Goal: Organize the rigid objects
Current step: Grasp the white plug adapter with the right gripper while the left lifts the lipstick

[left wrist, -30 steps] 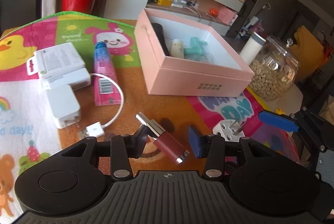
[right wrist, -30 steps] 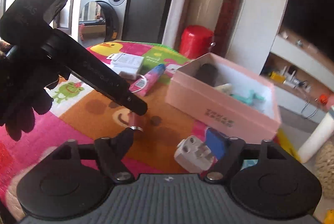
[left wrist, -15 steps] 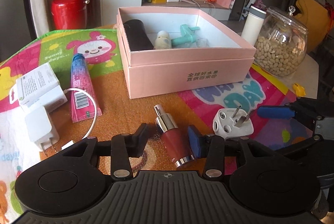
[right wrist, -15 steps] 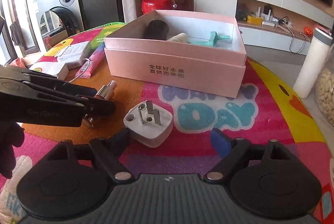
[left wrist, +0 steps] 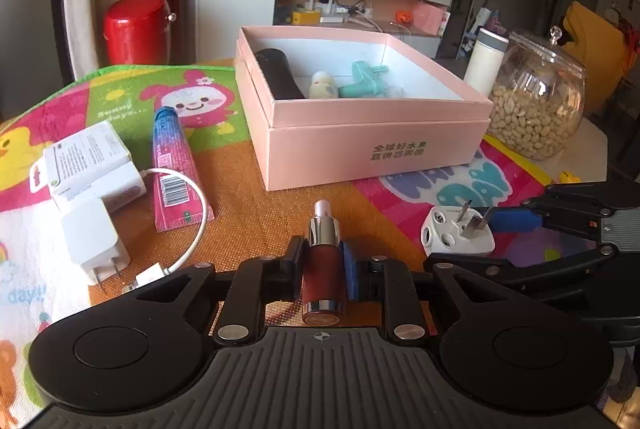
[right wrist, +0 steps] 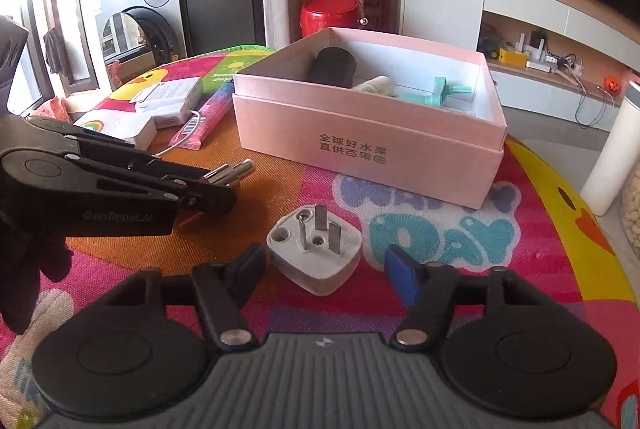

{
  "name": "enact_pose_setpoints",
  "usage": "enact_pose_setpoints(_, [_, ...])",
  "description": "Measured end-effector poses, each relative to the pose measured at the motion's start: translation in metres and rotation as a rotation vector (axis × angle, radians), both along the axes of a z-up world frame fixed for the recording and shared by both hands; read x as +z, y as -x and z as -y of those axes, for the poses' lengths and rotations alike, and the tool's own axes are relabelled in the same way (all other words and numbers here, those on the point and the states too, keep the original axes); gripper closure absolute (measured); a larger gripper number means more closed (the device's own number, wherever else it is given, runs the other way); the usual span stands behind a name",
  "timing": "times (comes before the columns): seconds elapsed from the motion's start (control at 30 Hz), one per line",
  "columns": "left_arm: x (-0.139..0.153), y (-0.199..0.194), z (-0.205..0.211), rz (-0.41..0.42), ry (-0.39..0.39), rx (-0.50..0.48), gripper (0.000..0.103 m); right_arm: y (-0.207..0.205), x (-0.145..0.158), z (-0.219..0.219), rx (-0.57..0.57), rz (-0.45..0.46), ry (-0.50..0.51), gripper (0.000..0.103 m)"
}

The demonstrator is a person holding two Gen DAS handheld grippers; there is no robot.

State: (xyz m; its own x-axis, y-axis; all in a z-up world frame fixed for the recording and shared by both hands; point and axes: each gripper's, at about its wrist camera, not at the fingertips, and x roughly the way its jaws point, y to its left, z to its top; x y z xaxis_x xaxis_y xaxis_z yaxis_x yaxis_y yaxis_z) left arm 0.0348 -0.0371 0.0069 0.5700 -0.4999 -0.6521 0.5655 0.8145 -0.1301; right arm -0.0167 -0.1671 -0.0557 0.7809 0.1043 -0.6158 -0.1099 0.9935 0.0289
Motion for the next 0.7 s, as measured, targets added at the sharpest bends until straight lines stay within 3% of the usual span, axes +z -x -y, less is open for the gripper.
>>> enact_pose_setpoints(0.03, [0.0,0.003,-0.003,0.004,0.002,-0.005,0.079,-0.002,0.002,-0.002,0.012,-0.003,-0.001,0.054])
enact_pose_setpoints(0.2, [0.009,0.036,-0.023,0.027,0.006,-0.07,0.079,0.009,0.013,-0.006,0.037,-0.026,-0.005,0.054])
enact_pose_setpoints(0.3, [0.035,0.047,-0.032,0.033,0.087,-0.094,0.079,0.03,0.028,-0.006,0.05,-0.009,-0.004,0.054])
enact_pose_setpoints(0.43, [0.108,0.029,-0.023,0.172,0.2,-0.095,0.079,0.045,0.077,0.0,0.039,0.114,0.015,0.054])
enact_pose_setpoints(0.53, [0.162,0.004,0.001,0.278,0.245,-0.106,0.079,0.033,0.125,0.015,0.009,0.216,-0.012,0.054])
enact_pose_setpoints(0.63, [0.191,-0.033,0.029,0.244,0.268,-0.099,0.075,0.003,0.16,0.031,-0.03,0.271,-0.019,0.053])
enact_pose_setpoints(0.7, [0.19,-0.048,0.037,0.261,0.27,-0.032,0.076,-0.017,0.174,0.043,-0.044,0.283,-0.042,0.049])
